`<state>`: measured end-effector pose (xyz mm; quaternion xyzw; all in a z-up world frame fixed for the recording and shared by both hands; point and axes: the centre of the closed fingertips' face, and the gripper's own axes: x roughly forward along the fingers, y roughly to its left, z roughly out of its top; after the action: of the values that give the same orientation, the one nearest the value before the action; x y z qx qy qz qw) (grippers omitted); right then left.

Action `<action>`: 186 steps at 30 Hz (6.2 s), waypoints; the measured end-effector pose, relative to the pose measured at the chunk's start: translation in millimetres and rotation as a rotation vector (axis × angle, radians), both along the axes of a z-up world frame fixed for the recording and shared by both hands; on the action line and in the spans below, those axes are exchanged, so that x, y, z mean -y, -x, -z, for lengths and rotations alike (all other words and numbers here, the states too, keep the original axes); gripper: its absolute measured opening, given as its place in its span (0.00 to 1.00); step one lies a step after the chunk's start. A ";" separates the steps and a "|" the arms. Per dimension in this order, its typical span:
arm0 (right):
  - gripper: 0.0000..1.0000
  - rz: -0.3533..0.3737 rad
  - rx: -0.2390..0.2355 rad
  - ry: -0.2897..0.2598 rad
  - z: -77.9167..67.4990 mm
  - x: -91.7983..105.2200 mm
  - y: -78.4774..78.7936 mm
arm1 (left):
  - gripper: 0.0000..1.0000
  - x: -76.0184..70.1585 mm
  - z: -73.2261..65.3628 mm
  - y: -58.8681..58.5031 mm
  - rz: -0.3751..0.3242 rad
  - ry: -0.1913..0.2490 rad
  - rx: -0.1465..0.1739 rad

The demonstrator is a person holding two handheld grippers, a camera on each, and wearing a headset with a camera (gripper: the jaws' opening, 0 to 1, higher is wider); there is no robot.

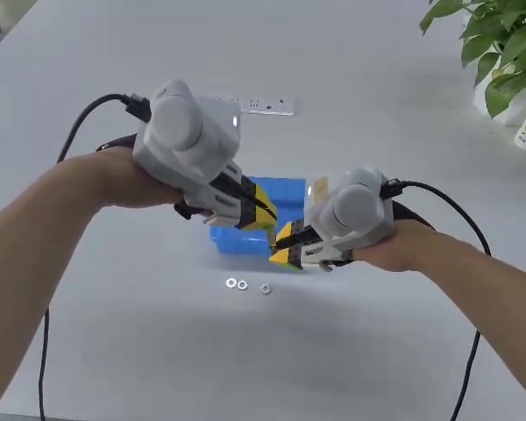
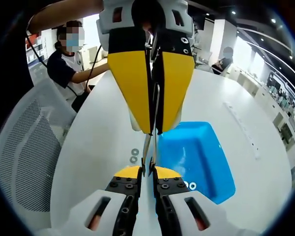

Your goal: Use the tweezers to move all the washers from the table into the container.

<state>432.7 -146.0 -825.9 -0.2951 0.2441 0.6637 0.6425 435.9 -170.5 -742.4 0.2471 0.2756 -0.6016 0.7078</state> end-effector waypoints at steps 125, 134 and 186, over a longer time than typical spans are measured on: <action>0.10 0.024 -0.110 0.013 46.7 -6.4 29.2 | 0.05 -1.9 46.2 25.1 -0.005 -0.012 -0.102; 0.10 0.016 -0.098 0.011 38.1 -6.8 29.7 | 0.05 -2.1 37.6 25.6 -0.012 -0.006 -0.095; 0.10 -0.013 0.023 -0.033 -34.7 -11.4 -23.7 | 0.05 -0.6 -34.4 -21.1 -0.024 0.021 0.013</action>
<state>456.5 -134.7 -791.2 -0.2936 0.2238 0.6684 0.6457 457.1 -169.9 -708.0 0.2403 0.2675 -0.5943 0.7194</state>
